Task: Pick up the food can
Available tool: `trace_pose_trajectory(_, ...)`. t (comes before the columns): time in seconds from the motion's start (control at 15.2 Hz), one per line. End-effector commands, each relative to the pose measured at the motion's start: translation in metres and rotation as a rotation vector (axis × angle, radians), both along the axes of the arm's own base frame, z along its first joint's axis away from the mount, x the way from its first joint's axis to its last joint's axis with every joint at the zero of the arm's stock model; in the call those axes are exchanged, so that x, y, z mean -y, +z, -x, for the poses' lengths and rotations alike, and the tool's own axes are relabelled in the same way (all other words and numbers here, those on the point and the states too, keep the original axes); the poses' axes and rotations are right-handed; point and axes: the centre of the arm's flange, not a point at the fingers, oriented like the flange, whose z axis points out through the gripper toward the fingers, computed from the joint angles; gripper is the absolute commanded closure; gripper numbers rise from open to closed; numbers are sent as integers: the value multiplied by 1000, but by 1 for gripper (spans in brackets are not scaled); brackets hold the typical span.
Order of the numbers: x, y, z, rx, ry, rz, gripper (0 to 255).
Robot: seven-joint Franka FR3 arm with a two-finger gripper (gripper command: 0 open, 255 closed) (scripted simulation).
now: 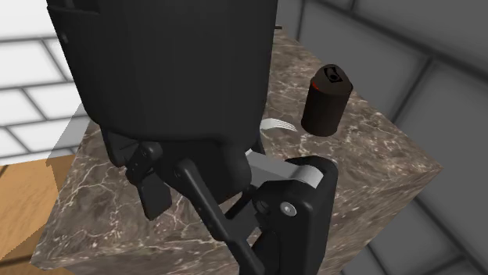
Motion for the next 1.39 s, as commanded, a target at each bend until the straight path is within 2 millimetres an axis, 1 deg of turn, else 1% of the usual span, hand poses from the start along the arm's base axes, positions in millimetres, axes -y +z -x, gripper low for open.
trace_pose_trajectory(0.0,0,0,0,0,0,0,0)
trace_pose_trajectory(0.66,19,-8,-111,112,104,5,0)
trace_pose_trajectory(1.32,27,-3,-224,224,208,9,0)
